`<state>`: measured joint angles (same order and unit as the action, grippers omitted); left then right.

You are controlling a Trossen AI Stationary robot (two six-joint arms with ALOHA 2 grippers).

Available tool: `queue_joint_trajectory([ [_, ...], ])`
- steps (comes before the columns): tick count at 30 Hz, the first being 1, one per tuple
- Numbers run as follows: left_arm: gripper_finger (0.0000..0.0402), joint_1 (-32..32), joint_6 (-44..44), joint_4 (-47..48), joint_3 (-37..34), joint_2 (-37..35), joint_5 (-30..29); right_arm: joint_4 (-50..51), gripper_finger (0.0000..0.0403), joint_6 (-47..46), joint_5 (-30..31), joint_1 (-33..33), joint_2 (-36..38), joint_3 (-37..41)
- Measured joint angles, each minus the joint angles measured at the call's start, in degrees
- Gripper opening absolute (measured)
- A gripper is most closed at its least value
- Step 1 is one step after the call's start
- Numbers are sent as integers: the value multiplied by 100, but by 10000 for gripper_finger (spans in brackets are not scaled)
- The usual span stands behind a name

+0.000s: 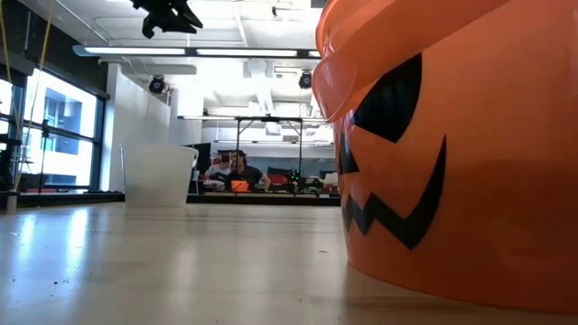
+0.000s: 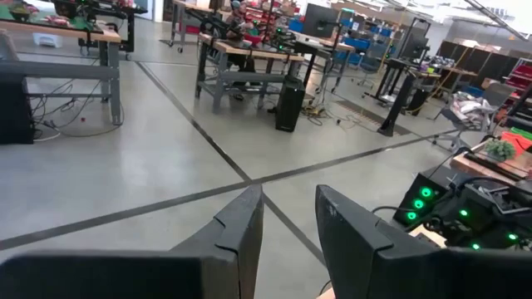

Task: Organize candy in baskets
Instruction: Put the white chocolate into the purple bucket

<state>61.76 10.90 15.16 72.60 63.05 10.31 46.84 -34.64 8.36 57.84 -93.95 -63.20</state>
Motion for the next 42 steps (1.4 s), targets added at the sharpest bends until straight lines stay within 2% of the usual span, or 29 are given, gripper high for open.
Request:
queue_joint_trajectory([
  [9,99,-85,-4,-2,0,-2,2,-385,119,15,-528,428,-40,0],
  [16,99,-85,-50,0,0,-2,4,-513,119,403,-1617,650,-291,-2],
  [27,99,-87,0,0,0,-3,4,113,119,803,-1543,857,-293,-4],
  [34,99,-85,-4,2,0,-4,4,584,119,1313,-1832,857,-293,-4],
  [42,99,-85,-4,4,0,-4,4,130,119,1526,-1779,752,-294,-4],
])
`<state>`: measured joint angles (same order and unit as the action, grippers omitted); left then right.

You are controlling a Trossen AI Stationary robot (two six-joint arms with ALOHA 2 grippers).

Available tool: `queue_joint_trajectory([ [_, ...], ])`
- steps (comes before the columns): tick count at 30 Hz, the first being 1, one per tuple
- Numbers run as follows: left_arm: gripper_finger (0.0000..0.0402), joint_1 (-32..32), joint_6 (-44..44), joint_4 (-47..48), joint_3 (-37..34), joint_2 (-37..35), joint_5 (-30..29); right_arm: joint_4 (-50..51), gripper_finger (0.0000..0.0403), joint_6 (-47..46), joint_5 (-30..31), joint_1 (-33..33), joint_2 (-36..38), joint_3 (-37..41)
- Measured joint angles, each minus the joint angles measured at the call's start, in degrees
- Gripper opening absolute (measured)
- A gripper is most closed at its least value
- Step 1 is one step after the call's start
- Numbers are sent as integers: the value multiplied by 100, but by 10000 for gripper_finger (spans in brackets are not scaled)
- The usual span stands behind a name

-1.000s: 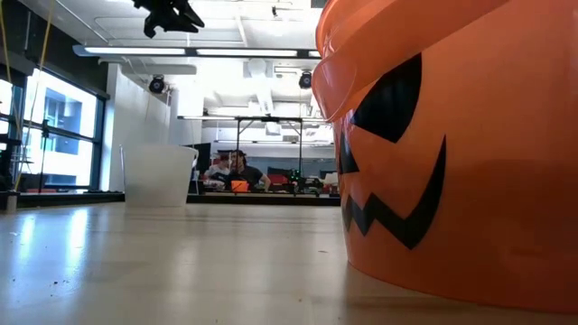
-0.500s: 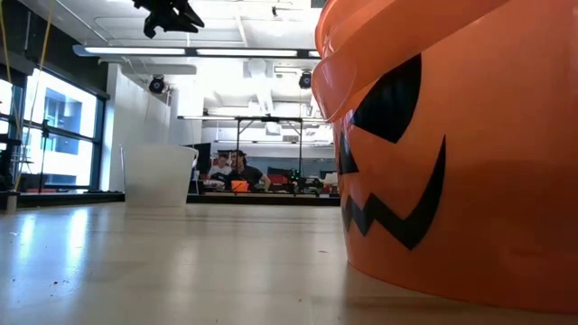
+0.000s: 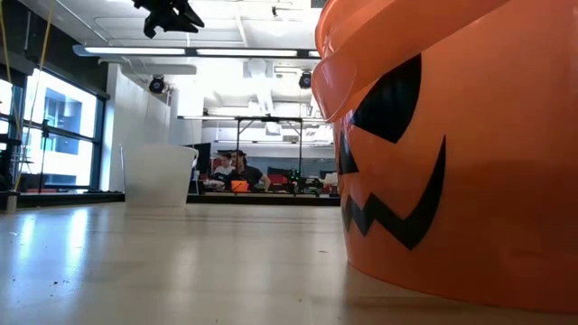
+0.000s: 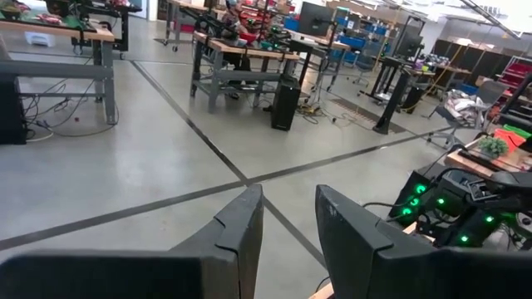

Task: Organize candy in baskets
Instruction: Put the white chocolate into the purple bucket

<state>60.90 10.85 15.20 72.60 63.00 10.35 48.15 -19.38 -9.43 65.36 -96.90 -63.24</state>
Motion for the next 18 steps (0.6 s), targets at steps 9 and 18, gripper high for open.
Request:
queue_joint_trajectory([
  [9,99,-72,0,0,0,0,-2,-412,119,-368,403,-50,-237,2],
  [18,99,-70,-46,-2,0,0,0,-693,119,-514,174,-50,-265,1],
])
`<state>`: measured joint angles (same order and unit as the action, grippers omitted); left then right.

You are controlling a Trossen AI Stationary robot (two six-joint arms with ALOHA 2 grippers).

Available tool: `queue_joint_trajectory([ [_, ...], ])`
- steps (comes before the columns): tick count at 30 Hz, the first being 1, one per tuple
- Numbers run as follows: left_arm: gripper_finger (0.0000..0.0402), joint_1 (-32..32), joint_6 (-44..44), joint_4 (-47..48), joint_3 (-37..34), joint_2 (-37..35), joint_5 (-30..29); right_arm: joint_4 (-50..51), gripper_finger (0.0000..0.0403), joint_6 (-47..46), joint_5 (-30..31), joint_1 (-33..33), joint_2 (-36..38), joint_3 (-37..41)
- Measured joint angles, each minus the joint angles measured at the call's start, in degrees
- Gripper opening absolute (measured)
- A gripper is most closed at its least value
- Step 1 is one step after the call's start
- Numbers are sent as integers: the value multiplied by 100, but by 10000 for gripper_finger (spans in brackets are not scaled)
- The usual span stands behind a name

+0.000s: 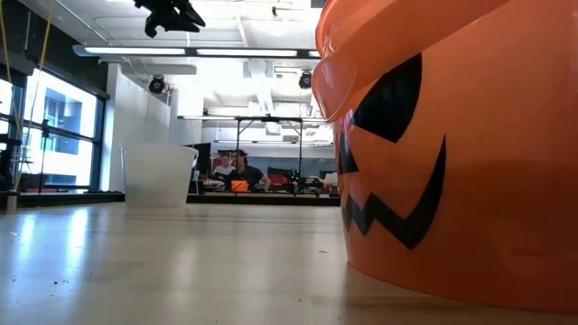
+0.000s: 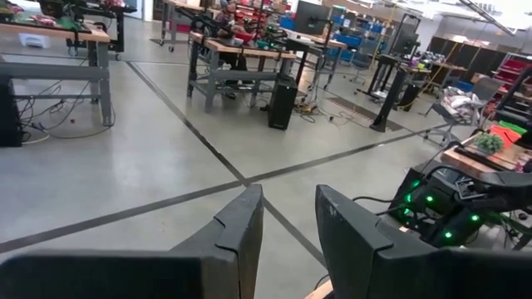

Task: Organize candy in baskets
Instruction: Put the white chocolate into the purple bucket

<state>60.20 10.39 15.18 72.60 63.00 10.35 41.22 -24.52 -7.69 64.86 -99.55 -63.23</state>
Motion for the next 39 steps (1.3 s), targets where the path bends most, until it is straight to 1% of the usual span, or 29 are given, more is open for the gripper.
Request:
queue_joint_trajectory([
  [5,99,0,-3,0,0,0,0,51,119,-35,-745,-95,36,-1],
  [8,99,0,-2,7,0,0,0,248,119,135,-957,-242,73,-1],
  [10,99,0,-4,17,0,0,0,370,119,274,-821,-356,78,-1],
  [11,99,0,-4,20,0,0,0,376,119,343,-626,-408,79,-1],
  [15,99,0,-4,20,0,0,0,368,119,371,448,-541,79,-1],
  [21,99,0,-4,20,0,0,0,345,119,338,903,-540,81,-1],
  [24,99,0,-2,20,0,0,0,357,119,101,1266,-540,38,-1],
  [26,99,0,-1,20,0,0,-1,418,119,51,1368,-527,-77,-1],
  [31,99,0,0,20,0,0,0,408,119,50,1323,-529,-562,-7],
  [33,99,0,-2,20,0,0,0,343,119,-154,1283,-545,-711,-51],
  [36,99,0,-2,21,0,0,0,-35,119,-317,1173,-604,-785,-53],
  [39,99,0,-2,20,0,0,0,-118,119,-499,1243,-643,-790,-49],
])
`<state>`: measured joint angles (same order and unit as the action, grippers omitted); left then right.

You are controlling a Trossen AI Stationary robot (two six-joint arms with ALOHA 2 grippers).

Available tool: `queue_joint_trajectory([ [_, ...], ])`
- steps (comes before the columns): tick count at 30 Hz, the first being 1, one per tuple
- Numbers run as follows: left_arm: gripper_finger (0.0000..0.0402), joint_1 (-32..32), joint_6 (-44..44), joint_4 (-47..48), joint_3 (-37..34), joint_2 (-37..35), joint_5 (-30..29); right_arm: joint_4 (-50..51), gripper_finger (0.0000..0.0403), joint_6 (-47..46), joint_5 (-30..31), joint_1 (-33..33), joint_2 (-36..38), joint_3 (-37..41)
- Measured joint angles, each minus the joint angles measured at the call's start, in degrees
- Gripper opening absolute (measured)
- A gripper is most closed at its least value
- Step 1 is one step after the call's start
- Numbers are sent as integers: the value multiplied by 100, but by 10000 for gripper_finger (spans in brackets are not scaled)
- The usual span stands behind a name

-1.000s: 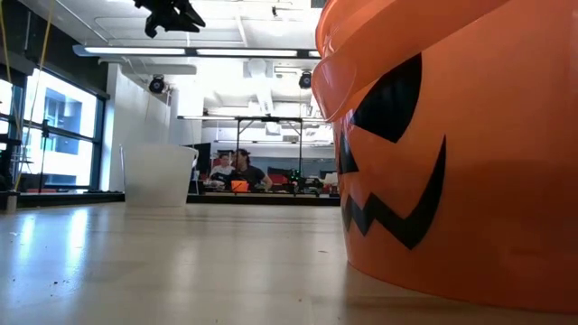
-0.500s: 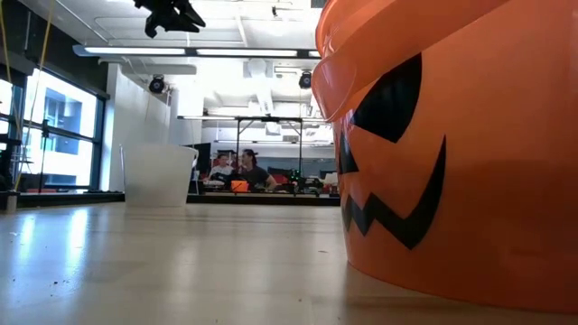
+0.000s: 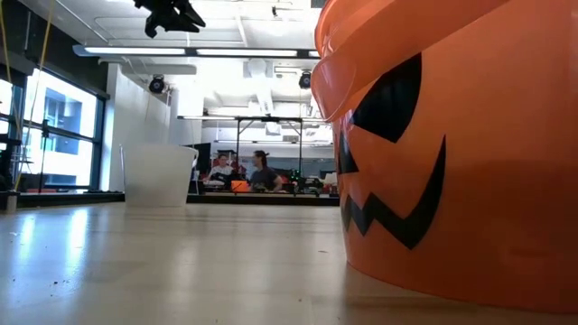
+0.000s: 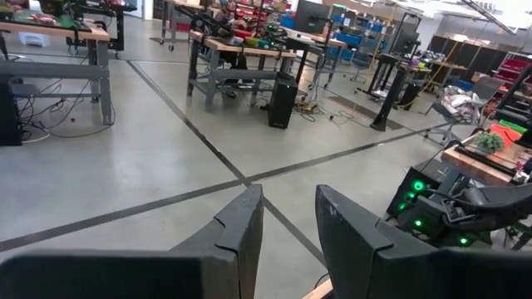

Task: Organize candy in baskets
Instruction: Put the white chocolate into the purple bucket

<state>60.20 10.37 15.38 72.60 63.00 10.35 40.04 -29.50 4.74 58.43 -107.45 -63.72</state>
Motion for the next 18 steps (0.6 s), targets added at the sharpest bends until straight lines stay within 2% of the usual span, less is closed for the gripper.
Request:
queue_joint_trajectory([
  [5,99,0,0,2,0,-2,0,61,105,-176,-31,0,-12,4],
  [12,99,0,-2,39,0,-2,0,170,14,-145,-91,0,-14,4],
  [18,99,0,-2,276,-2,-2,0,489,7,-153,-172,4,-39,-174],
])
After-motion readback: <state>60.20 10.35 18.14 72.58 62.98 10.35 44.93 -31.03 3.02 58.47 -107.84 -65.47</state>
